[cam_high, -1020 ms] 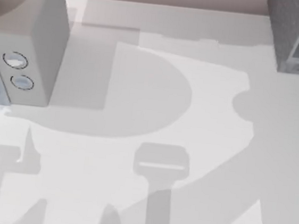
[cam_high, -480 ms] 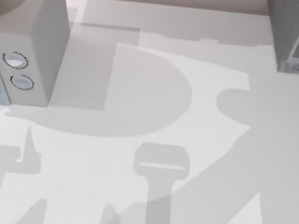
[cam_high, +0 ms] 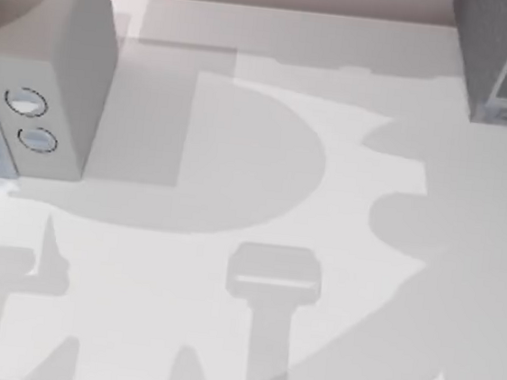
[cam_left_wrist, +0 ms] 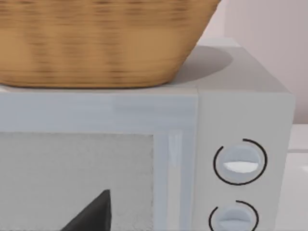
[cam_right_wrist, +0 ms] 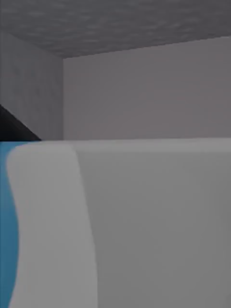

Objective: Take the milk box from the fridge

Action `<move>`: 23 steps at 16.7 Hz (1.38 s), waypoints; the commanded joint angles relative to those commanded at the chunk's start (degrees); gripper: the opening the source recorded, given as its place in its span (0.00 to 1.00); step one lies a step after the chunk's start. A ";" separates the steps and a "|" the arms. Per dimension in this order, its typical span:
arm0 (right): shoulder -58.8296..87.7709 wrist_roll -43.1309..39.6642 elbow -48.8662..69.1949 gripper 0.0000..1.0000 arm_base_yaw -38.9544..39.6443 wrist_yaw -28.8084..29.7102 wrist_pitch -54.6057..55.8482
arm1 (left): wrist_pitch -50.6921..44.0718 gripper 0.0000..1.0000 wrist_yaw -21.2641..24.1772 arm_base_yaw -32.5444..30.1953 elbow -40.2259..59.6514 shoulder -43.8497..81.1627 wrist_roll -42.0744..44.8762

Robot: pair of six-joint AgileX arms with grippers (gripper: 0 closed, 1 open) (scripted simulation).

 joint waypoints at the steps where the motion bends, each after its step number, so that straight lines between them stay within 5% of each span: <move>1: -1.63 0.06 -3.10 0.00 -0.24 -0.28 1.13 | 0.00 1.00 0.00 0.00 0.00 0.00 0.00; 14: -10.87 0.25 -14.05 0.00 -0.35 -0.97 3.91 | 0.00 1.00 0.00 0.00 0.00 0.00 0.00; 23: -48.22 -0.31 -31.31 0.00 3.72 2.71 -15.66 | 0.00 1.00 0.00 0.00 0.00 0.00 0.00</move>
